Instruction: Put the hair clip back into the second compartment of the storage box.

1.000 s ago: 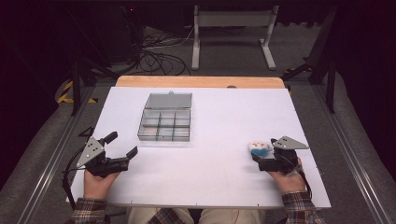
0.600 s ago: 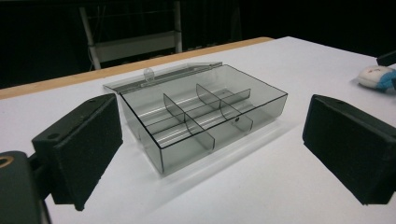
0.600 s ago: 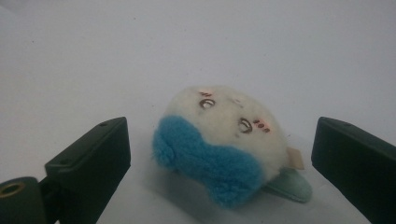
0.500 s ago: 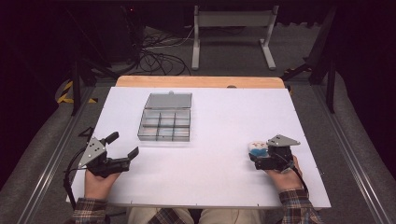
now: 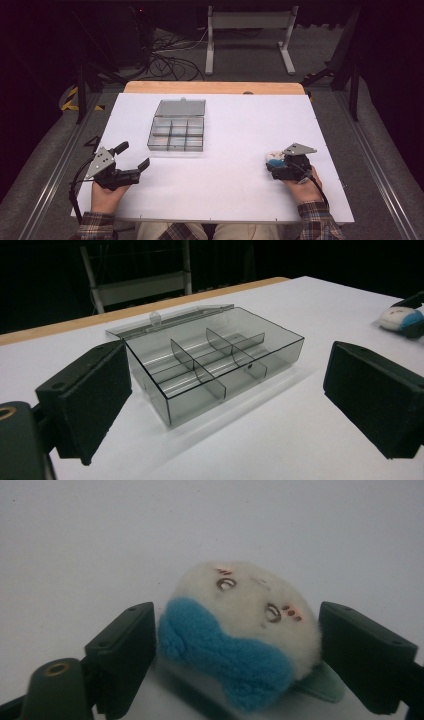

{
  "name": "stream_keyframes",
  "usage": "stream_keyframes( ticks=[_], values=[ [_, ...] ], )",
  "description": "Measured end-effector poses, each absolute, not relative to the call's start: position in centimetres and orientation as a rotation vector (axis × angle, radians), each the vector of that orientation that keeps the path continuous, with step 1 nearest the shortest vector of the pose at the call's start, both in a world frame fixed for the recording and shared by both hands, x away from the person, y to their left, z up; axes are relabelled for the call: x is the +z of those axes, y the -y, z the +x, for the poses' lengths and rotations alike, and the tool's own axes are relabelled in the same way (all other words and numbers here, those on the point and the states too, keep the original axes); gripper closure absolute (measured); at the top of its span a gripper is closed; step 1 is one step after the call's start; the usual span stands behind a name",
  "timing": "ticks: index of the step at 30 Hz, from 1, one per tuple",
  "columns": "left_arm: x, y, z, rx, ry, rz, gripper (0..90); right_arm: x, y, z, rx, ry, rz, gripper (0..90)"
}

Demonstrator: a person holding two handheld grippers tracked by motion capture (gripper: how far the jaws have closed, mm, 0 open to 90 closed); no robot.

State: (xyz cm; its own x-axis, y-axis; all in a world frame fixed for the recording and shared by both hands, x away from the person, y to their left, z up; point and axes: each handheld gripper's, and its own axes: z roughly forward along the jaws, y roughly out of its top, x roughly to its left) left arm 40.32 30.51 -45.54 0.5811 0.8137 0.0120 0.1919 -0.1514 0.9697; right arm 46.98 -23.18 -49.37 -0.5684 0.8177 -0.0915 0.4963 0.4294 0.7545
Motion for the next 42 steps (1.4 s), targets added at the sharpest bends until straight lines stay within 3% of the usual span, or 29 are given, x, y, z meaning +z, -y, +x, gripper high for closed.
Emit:
stream_keyframes(
  ticks=[2,8,18,42],
  values=[
    [-45.5,-30.5,40.3,0.677,-0.847,1.669,5.8,-49.3,23.1,46.9,0.969,-2.233,1.089,28.7],
    [-45.6,-30.5,40.3,0.674,-0.845,1.674,5.9,-49.3,22.9,46.8,0.974,-2.217,1.046,33.9],
    [-45.5,-30.3,40.3,0.658,-0.833,1.677,5.9,-48.4,22.7,46.2,1.053,-2.164,1.042,34.6],
    [-45.7,-30.3,40.2,0.677,-0.853,1.684,6.1,-45.0,17.6,45.2,1.183,-2.146,0.943,35.9]
  ],
)
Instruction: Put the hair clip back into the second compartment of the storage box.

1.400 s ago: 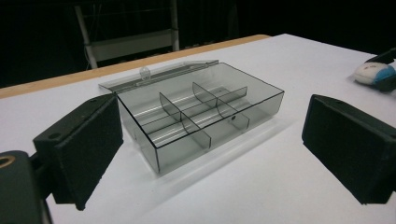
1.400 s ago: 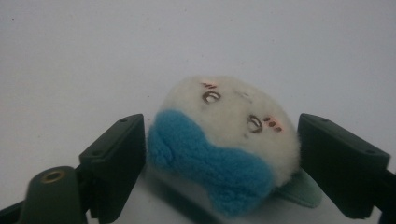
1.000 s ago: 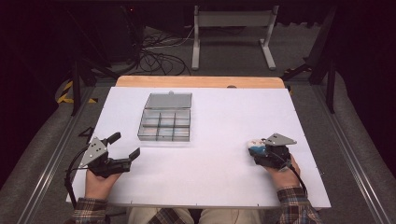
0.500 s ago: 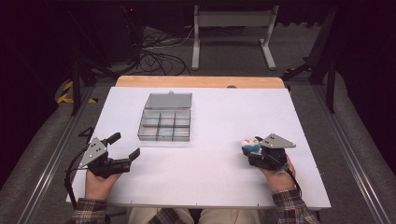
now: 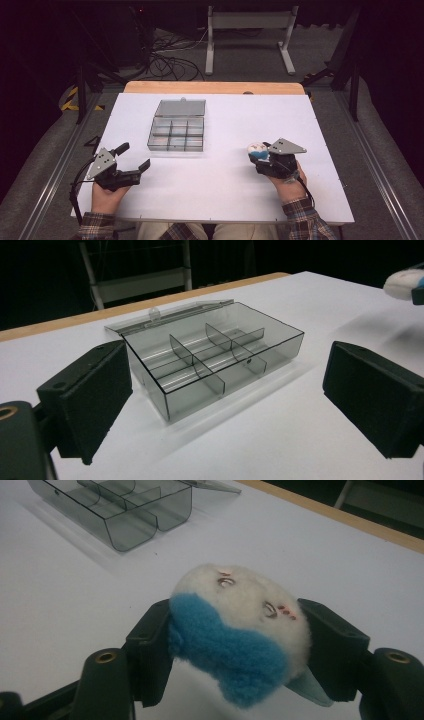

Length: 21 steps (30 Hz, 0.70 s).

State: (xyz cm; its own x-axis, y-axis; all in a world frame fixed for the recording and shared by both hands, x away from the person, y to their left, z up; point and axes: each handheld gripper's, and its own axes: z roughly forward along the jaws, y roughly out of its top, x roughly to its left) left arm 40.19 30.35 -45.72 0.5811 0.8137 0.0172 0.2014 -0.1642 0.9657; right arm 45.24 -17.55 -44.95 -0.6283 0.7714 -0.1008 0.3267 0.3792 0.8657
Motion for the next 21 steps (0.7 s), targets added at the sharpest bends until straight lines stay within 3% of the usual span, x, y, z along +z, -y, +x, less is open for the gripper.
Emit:
stream_keyframes(
  ticks=[21],
  values=[
    [-46.0,-30.2,40.4,0.682,-0.851,1.715,6.1,-43.7,12.3,47.0,1.217,-2.187,0.858,36.0]
  ],
)
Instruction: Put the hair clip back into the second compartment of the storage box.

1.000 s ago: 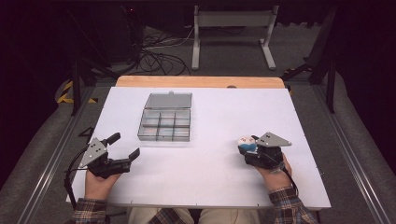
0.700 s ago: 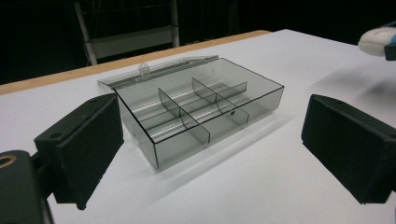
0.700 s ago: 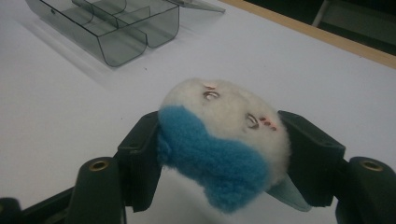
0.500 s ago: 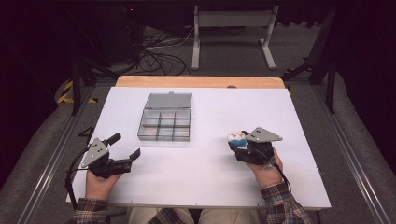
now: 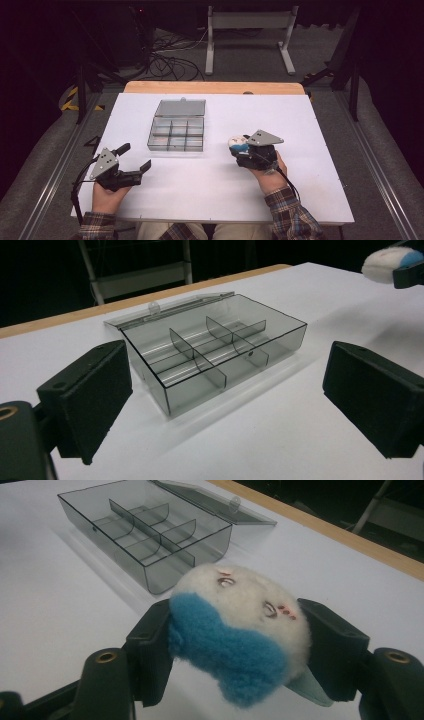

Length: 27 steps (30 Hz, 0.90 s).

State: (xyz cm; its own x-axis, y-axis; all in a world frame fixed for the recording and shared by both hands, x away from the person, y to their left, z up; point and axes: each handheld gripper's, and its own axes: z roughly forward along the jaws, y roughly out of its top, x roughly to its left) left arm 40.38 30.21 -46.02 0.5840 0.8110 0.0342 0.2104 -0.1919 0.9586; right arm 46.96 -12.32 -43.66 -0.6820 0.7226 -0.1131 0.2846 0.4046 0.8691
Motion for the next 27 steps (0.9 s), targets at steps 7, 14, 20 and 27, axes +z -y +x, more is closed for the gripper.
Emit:
stream_keyframes(
  ticks=[7,14,20,27],
  values=[
    [-46.2,-30.5,40.4,0.686,-0.859,1.729,6.1,-43.3,10.4,47.5,1.253,-2.207,0.837,36.0],
    [-46.3,-30.5,40.5,0.682,-0.859,1.729,6.1,-43.2,8.7,48.0,1.269,-2.22,0.825,35.9],
    [-46.3,-30.5,40.4,0.677,-0.858,1.734,6.1,-43.0,7.3,48.7,1.28,-2.222,0.806,35.9],
    [-46.3,-30.6,40.5,0.673,-0.856,1.738,6.1,-42.9,5.5,49.3,1.27,-2.234,0.776,35.9]
  ],
)
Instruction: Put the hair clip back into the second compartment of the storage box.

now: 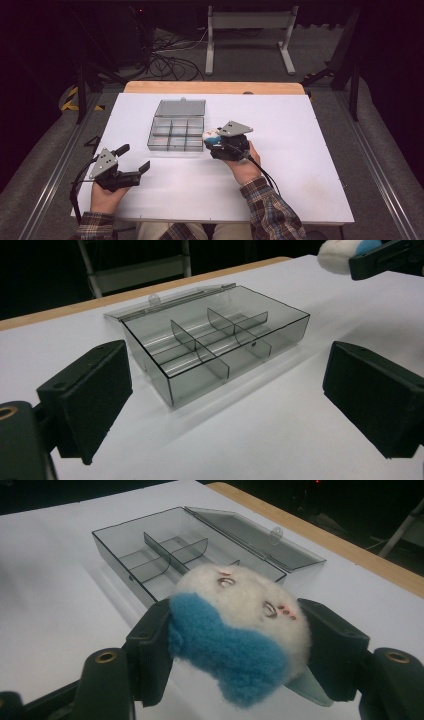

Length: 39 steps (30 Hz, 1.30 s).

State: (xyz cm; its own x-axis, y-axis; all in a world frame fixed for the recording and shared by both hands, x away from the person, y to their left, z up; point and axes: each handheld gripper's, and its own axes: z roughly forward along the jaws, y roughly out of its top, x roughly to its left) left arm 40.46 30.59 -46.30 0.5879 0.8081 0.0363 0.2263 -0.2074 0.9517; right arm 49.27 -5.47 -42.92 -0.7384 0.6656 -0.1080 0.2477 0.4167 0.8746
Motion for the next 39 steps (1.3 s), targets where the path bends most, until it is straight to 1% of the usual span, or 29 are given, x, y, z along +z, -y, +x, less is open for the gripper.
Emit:
stream_keyframes(
  ticks=[17,28,33,39],
  values=[
    [-46.4,-30.4,40.7,0.639,-0.842,1.752,6.1,-42.8,1.9,51.2,1.227,-2.265,0.73,35.9],
    [-46.3,-30.4,40.6,0.654,-0.832,1.737,6.3,-43.1,-0.4,53.2,1.216,-2.27,0.739,35.9],
    [-46.2,-30.3,40.6,0.639,-0.831,1.75,7.4,-43.0,-1.7,53.4,1.21,-2.285,0.714,35.9],
    [-46.1,-30.3,40.6,0.651,-0.819,1.769,7.8,-43.0,-2.9,54.1,1.173,-2.307,0.696,35.9]
  ],
)
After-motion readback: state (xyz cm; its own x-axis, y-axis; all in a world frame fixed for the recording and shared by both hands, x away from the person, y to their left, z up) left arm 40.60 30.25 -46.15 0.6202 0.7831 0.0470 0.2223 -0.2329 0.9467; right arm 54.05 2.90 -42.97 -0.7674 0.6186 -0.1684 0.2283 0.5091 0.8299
